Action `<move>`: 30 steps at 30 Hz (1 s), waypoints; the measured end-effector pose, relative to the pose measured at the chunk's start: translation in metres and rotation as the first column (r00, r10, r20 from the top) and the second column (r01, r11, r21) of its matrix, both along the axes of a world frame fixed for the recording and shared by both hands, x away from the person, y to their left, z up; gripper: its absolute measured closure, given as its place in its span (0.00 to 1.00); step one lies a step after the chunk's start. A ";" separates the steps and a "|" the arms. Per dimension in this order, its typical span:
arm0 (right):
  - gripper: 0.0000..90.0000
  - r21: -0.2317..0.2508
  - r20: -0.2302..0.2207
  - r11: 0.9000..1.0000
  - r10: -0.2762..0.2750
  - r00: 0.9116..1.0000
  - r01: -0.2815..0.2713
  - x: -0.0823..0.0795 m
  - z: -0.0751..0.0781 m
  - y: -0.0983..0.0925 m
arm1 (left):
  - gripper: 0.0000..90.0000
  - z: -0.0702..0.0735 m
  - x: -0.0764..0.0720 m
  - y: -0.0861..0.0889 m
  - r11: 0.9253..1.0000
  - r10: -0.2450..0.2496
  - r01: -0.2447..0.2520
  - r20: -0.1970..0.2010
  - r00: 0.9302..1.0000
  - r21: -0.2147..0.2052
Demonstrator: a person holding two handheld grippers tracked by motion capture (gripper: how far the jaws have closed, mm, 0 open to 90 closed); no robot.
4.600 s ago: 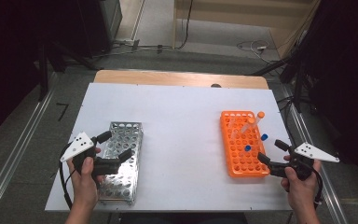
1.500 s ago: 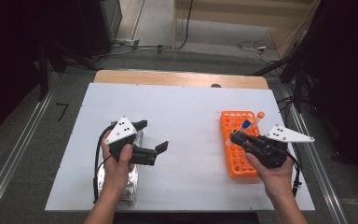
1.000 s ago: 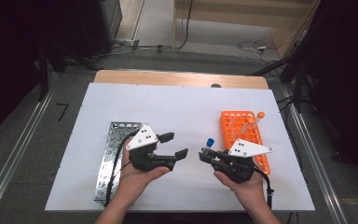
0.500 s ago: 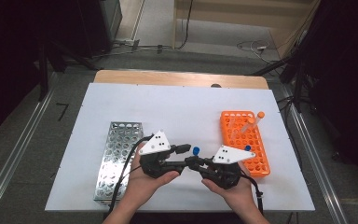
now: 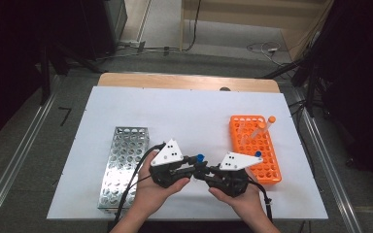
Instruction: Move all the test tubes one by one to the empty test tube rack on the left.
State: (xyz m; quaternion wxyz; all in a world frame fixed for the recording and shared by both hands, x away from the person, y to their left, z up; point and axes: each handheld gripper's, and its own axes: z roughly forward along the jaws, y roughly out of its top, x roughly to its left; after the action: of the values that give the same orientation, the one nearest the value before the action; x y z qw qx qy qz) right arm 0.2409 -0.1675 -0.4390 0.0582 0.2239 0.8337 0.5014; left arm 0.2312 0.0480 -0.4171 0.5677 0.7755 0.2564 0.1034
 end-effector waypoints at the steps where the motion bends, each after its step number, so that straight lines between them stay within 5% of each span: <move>1: 0.82 -0.001 0.006 1.000 -0.002 1.000 0.002 0.000 0.000 -0.001 | 0.86 0.000 0.000 0.001 1.000 0.009 -0.009 0.004 1.000 -0.005; 8: 0.54 0.022 0.027 0.999 -0.025 0.999 0.025 0.002 0.009 -0.014 | 0.86 0.004 0.004 0.014 0.998 0.063 -0.063 0.017 0.998 -0.025; 11: 0.35 0.034 0.036 0.999 -0.044 0.998 0.043 0.005 0.015 -0.026 | 0.86 0.006 0.006 0.022 0.995 0.094 -0.093 0.024 0.995 -0.037; 18: 0.11 0.059 0.055 0.994 -0.096 0.994 0.093 0.009 0.027 -0.049 | 0.86 0.015 0.015 0.049 0.984 0.174 -0.170 0.056 0.983 -0.059; 24: 0.00 0.092 0.067 0.987 -0.141 0.988 0.135 0.014 0.034 -0.077 | 0.86 0.022 0.022 0.079 0.958 0.277 -0.271 0.061 0.959 -0.093; 30: 0.00 0.118 0.062 0.977 -0.184 0.981 0.176 0.017 0.037 -0.103 | 0.86 0.028 0.030 0.106 0.920 0.372 -0.362 0.040 0.928 -0.147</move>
State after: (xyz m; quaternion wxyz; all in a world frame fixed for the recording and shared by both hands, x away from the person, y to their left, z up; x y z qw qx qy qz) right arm 0.2575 -0.2703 -0.4017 0.1211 0.2831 0.7780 0.5477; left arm 0.2612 0.1545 -0.3887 0.5983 0.6691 0.3845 0.2159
